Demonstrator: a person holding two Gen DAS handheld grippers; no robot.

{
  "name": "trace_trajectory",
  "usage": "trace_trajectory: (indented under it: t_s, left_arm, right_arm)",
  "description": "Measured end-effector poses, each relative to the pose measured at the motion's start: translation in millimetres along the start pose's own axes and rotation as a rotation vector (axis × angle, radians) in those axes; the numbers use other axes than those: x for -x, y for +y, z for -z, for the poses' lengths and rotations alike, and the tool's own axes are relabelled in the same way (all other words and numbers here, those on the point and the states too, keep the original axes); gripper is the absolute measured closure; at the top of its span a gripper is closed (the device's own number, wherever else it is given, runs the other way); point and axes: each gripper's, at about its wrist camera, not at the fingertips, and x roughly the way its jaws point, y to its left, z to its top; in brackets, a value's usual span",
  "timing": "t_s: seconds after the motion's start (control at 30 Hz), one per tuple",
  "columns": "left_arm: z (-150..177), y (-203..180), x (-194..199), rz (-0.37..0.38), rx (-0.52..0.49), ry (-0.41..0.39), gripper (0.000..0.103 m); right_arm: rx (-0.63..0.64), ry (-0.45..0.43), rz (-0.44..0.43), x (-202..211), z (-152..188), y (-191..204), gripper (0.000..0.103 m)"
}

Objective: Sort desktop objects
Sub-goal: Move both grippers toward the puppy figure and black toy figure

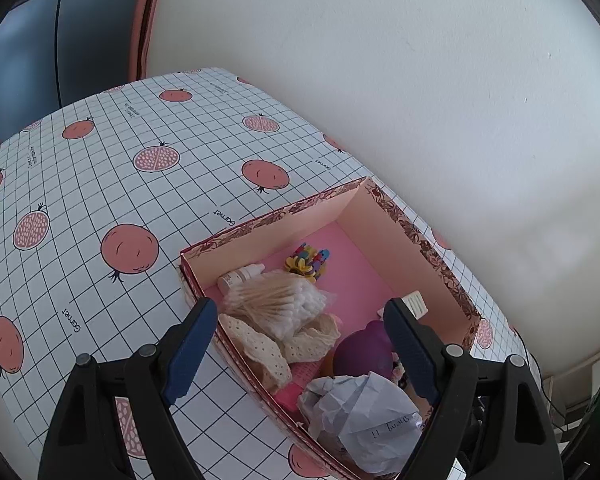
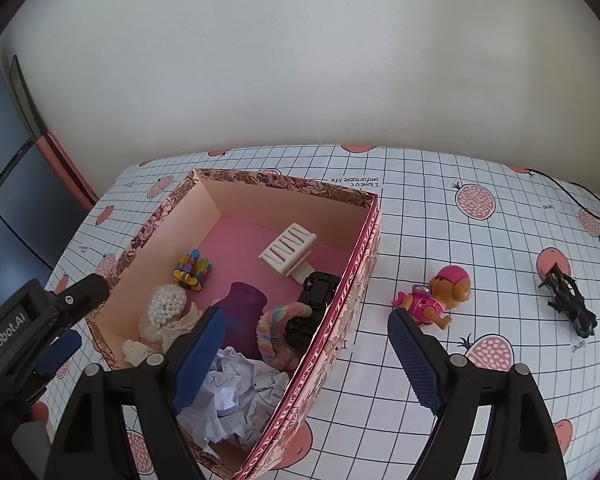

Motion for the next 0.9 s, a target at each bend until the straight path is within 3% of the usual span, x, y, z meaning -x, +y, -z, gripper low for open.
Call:
trace_trajectory:
  t_s: [0.4, 0.9]
  left_arm:
    - [2.3, -25.9, 7.5, 0.015, -0.06, -0.004, 0.017]
    - [42.5, -120.3, 19.6, 0.125, -0.244, 0.029, 0.017]
  right_arm:
    - [-0.07, -0.024, 0.005, 16.9, -2.4, -27.4, 0.017]
    - [-0.289, -0.084, 0.112, 67.4, -1.7, -143.7, 0.017]
